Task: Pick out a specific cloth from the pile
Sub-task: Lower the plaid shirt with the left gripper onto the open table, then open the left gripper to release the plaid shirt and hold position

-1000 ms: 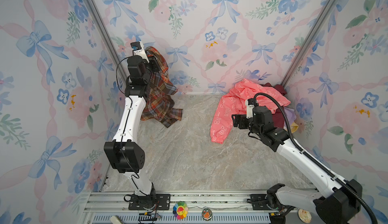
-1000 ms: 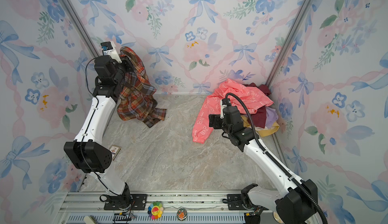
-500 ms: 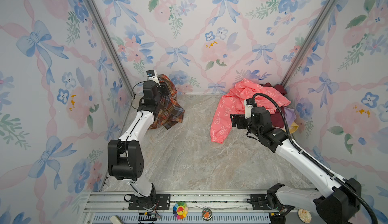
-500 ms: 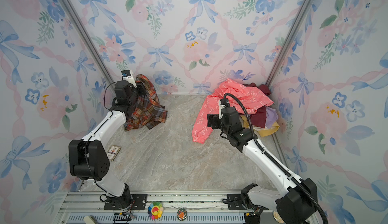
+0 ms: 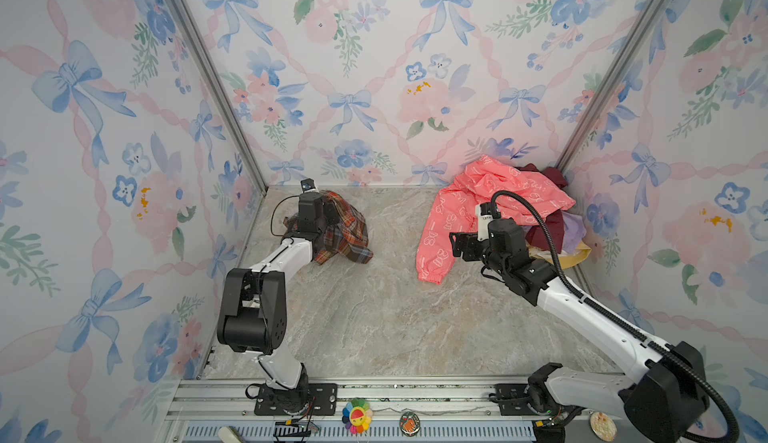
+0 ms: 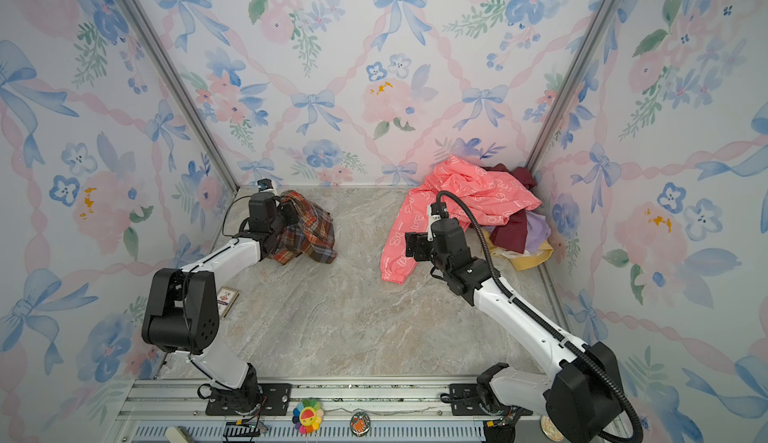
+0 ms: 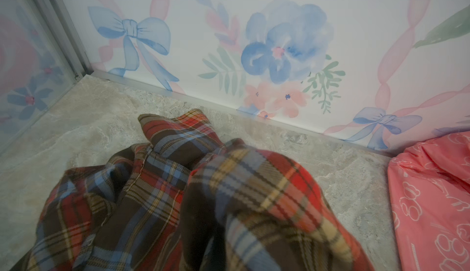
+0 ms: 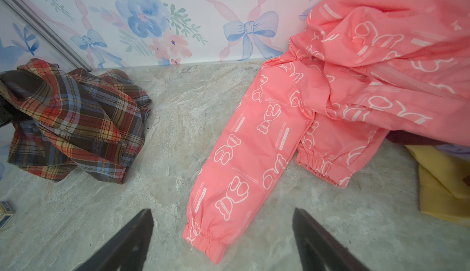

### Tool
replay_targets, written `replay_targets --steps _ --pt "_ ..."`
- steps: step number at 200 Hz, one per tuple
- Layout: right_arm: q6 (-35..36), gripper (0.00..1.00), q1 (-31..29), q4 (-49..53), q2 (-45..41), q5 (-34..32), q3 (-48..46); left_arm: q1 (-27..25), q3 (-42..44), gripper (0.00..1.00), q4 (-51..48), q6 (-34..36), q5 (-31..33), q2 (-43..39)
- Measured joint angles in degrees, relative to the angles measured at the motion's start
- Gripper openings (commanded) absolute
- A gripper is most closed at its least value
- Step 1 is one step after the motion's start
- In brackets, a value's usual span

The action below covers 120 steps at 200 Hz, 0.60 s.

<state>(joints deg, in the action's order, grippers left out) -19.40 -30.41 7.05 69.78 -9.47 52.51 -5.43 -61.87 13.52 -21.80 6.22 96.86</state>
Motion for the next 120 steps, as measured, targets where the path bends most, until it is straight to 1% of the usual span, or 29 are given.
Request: replay_targets --steps 62,120 --pt "-0.07 0.9 -1.2 -2.32 0.76 0.0 -2.29 2.91 -0.92 0.0 -8.48 -1.07 -0.13 3.93" --pt "0.11 0.92 -1.27 -3.56 0.68 -0.33 -3.96 5.22 -9.05 0.0 -16.2 -0.68 -0.87 11.23"
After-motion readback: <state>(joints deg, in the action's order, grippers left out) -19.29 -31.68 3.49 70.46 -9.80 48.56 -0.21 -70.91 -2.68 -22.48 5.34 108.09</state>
